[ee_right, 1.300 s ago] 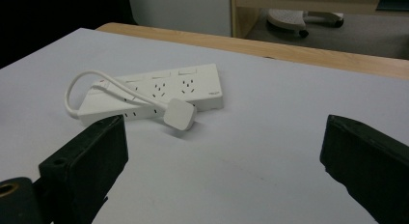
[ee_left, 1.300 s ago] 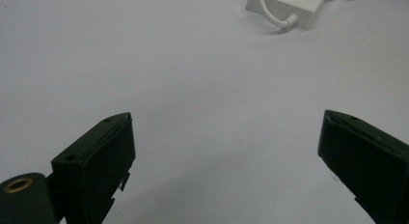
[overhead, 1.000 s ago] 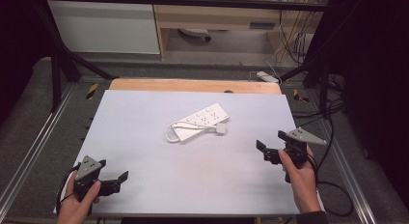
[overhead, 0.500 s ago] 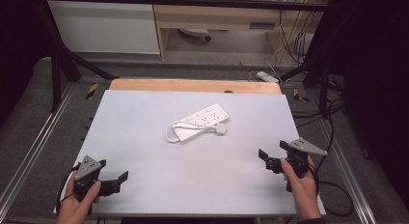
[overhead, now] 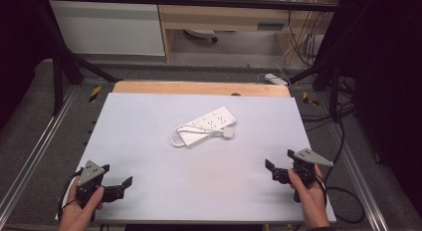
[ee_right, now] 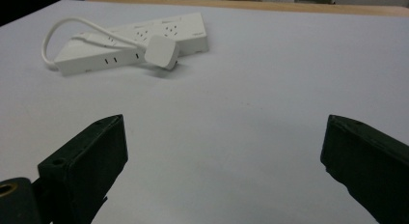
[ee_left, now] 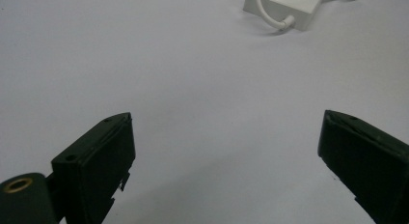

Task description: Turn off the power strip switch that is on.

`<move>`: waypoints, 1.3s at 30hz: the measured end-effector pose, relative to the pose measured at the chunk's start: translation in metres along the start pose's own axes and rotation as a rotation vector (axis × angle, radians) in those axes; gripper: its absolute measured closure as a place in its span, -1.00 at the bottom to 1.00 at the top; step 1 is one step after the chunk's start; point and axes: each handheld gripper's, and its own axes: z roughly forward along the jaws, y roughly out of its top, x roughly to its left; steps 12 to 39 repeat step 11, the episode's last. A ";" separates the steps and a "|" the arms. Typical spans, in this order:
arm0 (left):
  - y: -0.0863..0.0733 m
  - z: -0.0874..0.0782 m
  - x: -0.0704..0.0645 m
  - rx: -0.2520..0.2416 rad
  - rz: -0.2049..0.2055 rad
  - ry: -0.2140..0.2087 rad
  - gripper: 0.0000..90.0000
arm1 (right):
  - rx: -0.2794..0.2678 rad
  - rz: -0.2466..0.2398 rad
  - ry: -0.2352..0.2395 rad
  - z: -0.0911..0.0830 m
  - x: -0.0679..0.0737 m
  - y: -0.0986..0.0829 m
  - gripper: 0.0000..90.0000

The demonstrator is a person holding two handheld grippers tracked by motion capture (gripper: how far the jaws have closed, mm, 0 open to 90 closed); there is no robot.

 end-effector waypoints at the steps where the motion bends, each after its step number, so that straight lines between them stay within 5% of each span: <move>1: 0.000 0.000 0.000 0.000 0.001 -0.001 -0.87 | 0.010 -0.007 0.007 0.002 0.001 -0.002 -0.93; 11: 0.001 0.001 -0.001 0.001 0.007 -0.004 -0.87 | 0.105 -0.047 0.045 0.024 0.012 -0.011 -0.92; 39: 0.001 0.001 -0.001 0.001 0.007 -0.004 -0.87 | 0.105 -0.047 0.045 0.024 0.012 -0.011 -0.92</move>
